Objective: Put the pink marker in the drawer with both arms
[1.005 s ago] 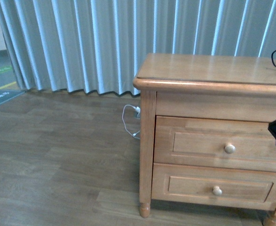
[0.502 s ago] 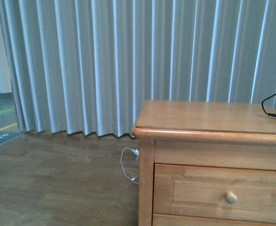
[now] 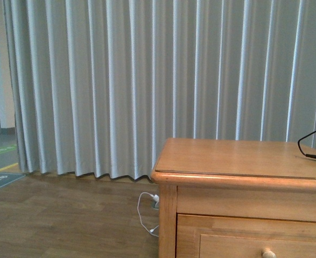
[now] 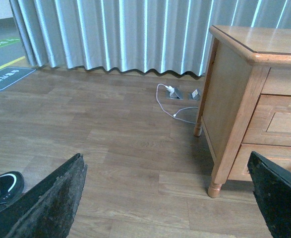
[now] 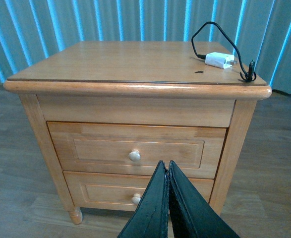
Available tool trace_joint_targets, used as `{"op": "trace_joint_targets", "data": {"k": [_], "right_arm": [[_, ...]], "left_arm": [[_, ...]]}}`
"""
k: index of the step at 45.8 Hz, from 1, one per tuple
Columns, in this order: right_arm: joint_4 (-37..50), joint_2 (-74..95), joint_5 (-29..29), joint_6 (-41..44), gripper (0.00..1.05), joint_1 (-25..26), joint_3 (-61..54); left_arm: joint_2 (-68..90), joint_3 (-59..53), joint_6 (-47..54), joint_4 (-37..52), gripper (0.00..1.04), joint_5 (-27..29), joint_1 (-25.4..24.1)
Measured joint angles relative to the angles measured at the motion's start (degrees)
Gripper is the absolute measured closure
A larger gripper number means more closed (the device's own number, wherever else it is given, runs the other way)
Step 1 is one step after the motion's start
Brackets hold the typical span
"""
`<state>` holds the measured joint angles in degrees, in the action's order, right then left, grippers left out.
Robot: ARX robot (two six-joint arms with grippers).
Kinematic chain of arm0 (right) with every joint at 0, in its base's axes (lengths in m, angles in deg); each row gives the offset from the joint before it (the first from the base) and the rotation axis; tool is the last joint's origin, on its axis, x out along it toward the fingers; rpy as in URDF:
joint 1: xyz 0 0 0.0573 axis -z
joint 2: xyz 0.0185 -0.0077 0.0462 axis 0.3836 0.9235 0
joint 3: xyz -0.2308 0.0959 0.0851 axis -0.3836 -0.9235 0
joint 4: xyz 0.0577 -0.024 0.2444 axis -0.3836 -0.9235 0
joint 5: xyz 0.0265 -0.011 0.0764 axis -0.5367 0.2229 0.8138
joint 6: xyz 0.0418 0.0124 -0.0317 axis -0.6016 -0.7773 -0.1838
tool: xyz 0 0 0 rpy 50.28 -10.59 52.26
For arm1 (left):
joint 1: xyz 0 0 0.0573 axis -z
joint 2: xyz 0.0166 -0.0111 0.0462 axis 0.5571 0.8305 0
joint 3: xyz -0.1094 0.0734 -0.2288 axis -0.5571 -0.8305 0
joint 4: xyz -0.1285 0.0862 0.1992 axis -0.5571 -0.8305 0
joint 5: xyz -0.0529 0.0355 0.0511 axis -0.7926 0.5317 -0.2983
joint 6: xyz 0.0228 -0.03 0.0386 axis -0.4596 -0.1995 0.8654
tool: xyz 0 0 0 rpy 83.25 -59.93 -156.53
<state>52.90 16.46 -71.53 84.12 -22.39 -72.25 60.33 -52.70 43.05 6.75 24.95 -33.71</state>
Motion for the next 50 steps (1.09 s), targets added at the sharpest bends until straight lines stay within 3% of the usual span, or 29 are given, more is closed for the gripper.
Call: {"op": "trace_joint_targets", "data": {"k": [26, 46, 50], "right_arm": [[-7.78, -16.41, 0.02, 0.11, 1.03, 0.0, -8.17], [-16.37, -25.27, 0.02, 0.07, 1.03, -0.04, -8.17], [-23.54, -30.58, 0.02, 0.09, 1.03, -0.04, -8.11]], "left_arm": [[0.0, 0.0, 0.0, 0.0, 0.06, 0.0, 0.0], [0.0, 0.0, 0.0, 0.0, 0.06, -0.02, 0.0], [0.0, 0.0, 0.0, 0.0, 0.06, 0.0, 0.0]]}}
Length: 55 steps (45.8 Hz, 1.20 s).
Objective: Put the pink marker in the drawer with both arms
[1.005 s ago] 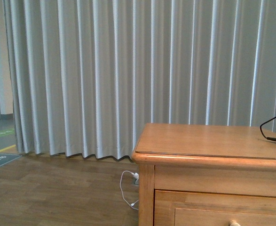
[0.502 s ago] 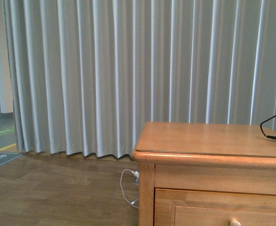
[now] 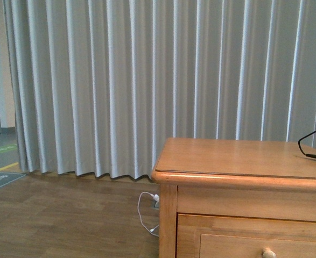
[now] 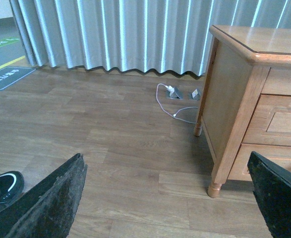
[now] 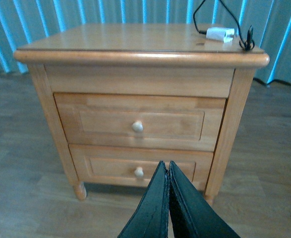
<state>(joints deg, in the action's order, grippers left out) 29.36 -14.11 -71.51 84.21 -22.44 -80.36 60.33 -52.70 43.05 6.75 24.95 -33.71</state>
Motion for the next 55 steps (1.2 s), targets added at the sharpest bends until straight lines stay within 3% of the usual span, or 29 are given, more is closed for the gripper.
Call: {"op": "trace_joint_targets", "data": {"k": [14, 39, 55], "right_arm": [[-2.93, -4.44, 0.0, 0.11, 1.02, 0.0, 0.0], [-2.93, -4.44, 0.0, 0.04, 0.07, 0.0, 0.0], [-2.93, -4.44, 0.0, 0.07, 0.09, 0.0, 0.0]], "left_arm": [[0.0, 0.0, 0.0, 0.0, 0.06, 0.0, 0.0], [0.0, 0.0, 0.0, 0.0, 0.06, 0.0, 0.0], [0.0, 0.0, 0.0, 0.0, 0.06, 0.0, 0.0]]}}
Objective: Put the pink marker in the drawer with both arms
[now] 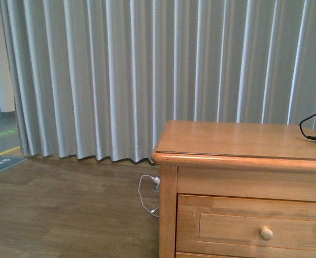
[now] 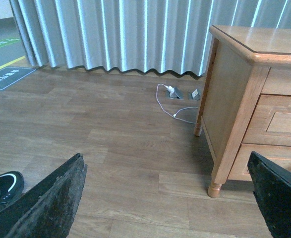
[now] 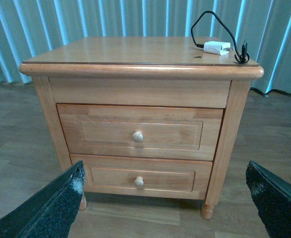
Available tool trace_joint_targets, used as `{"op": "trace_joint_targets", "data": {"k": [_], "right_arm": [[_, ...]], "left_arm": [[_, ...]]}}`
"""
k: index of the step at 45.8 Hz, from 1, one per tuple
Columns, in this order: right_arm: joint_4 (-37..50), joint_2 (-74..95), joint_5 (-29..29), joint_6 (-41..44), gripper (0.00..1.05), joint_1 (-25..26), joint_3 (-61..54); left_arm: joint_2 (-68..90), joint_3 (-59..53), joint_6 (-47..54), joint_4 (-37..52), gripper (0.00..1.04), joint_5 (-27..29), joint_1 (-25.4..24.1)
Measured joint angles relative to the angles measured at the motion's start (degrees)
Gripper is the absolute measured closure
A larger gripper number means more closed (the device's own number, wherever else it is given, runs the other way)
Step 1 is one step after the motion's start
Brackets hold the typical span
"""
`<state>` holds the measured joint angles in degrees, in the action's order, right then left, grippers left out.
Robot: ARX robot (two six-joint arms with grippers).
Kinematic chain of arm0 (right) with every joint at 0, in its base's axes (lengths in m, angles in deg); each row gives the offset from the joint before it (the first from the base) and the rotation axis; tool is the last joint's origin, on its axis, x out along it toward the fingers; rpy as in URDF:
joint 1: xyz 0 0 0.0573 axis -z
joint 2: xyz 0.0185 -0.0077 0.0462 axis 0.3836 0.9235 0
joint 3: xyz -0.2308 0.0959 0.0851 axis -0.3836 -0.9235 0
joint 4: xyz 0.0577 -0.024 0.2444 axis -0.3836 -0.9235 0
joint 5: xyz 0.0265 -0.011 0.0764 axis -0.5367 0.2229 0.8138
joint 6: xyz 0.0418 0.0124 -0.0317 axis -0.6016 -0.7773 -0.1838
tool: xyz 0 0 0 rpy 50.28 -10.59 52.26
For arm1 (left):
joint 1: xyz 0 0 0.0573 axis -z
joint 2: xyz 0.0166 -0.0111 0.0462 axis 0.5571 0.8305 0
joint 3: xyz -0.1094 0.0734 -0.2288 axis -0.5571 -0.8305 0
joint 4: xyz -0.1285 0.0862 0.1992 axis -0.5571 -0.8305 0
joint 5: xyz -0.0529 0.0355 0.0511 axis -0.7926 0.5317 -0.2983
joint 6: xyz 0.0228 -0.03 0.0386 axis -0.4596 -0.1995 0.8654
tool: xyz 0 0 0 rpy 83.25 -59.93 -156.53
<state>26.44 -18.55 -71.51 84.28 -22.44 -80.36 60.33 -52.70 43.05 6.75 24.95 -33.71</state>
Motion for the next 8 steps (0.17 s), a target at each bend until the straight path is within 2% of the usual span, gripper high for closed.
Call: {"op": "trace_joint_targets", "data": {"k": [8], "right_arm": [[0.0, 0.0, 0.0, 0.0, 0.09, 0.0, 0.0]], "left_arm": [[0.0, 0.0, 0.0, 0.0, 0.06, 0.0, 0.0]]}}
